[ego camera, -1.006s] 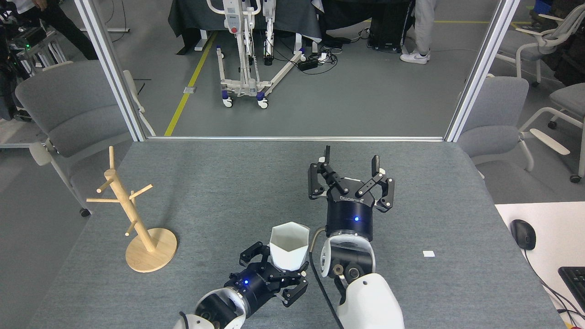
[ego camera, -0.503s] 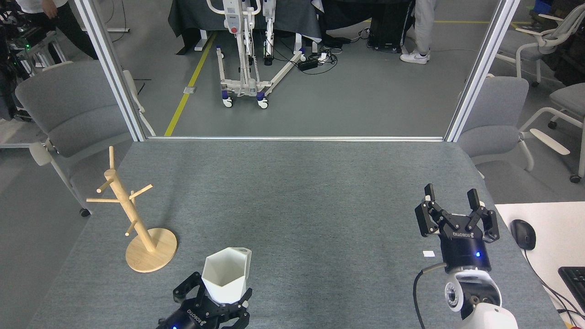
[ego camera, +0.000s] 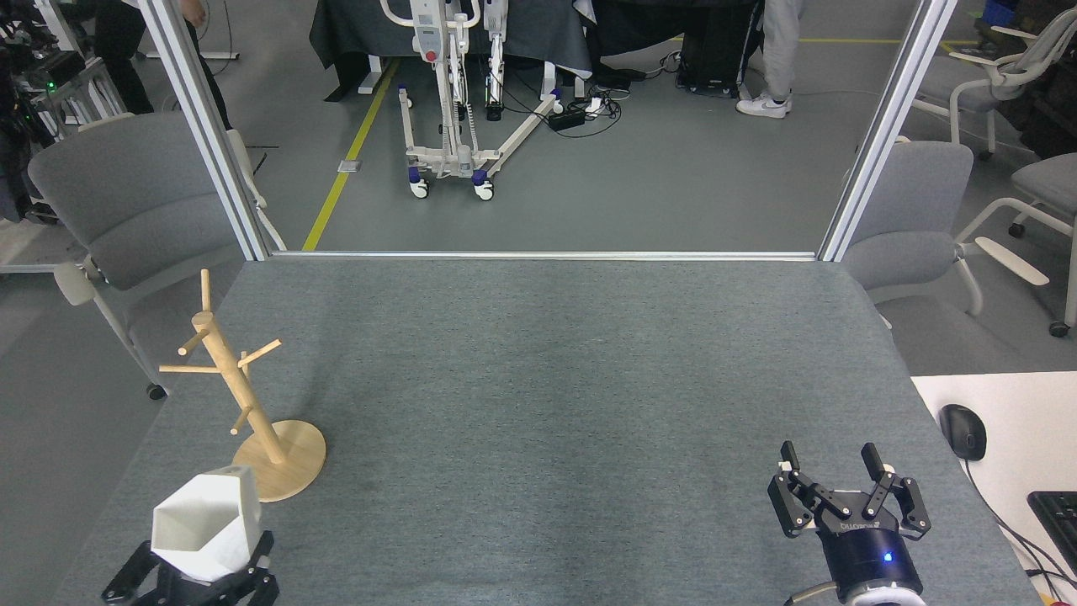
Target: Hang cup on storage rack
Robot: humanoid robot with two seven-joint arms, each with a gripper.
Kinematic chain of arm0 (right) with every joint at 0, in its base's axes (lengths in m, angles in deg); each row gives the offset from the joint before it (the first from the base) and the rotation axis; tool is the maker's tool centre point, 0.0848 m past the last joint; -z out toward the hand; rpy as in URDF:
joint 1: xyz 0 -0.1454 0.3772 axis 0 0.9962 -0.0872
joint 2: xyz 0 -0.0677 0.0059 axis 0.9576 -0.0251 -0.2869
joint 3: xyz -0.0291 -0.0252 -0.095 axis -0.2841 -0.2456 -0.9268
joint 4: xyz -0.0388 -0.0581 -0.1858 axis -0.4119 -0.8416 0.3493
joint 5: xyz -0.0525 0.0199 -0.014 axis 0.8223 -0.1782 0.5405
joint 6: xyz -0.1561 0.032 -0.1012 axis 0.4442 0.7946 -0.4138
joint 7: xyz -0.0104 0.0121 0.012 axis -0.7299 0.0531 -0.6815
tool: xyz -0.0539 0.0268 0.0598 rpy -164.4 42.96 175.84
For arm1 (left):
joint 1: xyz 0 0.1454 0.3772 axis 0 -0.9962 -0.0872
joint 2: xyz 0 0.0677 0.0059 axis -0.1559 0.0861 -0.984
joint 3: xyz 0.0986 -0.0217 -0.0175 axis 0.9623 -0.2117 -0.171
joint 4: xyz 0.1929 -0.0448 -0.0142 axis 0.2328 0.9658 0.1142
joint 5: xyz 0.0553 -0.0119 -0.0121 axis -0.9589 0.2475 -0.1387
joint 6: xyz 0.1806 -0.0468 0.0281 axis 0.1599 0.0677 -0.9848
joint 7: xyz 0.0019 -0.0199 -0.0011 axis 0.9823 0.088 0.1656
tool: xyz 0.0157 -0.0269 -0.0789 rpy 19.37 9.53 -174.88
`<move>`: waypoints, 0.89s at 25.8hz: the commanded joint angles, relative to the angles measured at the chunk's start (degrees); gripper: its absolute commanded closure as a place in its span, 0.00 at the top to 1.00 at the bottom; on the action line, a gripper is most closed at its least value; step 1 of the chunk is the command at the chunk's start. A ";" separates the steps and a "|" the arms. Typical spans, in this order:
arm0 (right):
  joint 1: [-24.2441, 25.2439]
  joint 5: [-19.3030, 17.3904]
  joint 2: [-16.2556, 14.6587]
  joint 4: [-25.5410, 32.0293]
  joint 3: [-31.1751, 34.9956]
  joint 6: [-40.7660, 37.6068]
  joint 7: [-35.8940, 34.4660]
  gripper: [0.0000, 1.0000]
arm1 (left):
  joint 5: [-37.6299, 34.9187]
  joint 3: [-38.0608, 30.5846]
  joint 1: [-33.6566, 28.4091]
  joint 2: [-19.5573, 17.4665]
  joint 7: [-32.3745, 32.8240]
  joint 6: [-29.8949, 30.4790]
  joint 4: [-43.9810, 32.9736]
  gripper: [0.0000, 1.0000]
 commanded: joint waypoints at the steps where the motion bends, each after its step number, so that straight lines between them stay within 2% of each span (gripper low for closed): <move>1: 3.16 0.16 2.21 3.70 -0.73 0.05 5.57 1.00 | 0.00 -7.20 0.85 0.25 -0.88 -0.83 1.38 0.00; 3: 3.25 0.16 3.26 5.54 -1.87 0.14 5.57 1.00 | -0.18 -8.87 3.05 -0.10 -0.53 -2.15 2.52 0.00; 7: 2.63 0.07 2.73 5.55 -1.96 0.32 5.49 1.00 | -0.70 -9.14 6.12 -0.89 -0.09 -5.84 4.89 0.00; 9: 1.40 0.07 2.82 5.28 -1.78 0.40 5.75 1.00 | -1.49 -9.14 8.14 -2.74 0.27 -7.42 7.18 0.00; 11: -0.97 -0.11 2.47 5.11 -1.96 0.75 5.93 1.00 | -3.60 -9.05 10.25 -4.67 1.14 -9.09 10.17 0.00; 14: -1.41 -0.11 2.91 5.02 -2.04 0.75 5.93 1.00 | -7.29 -9.05 14.03 -5.20 1.23 -11.29 13.68 0.00; 19: -1.67 0.25 3.44 4.93 -2.04 0.75 6.01 1.00 | -8.26 -9.05 17.81 -7.66 1.94 -11.55 16.58 0.00; 23: -1.50 0.25 3.61 4.84 -2.04 0.67 6.01 1.00 | -9.84 -8.88 19.92 -7.40 3.96 -11.55 17.02 0.00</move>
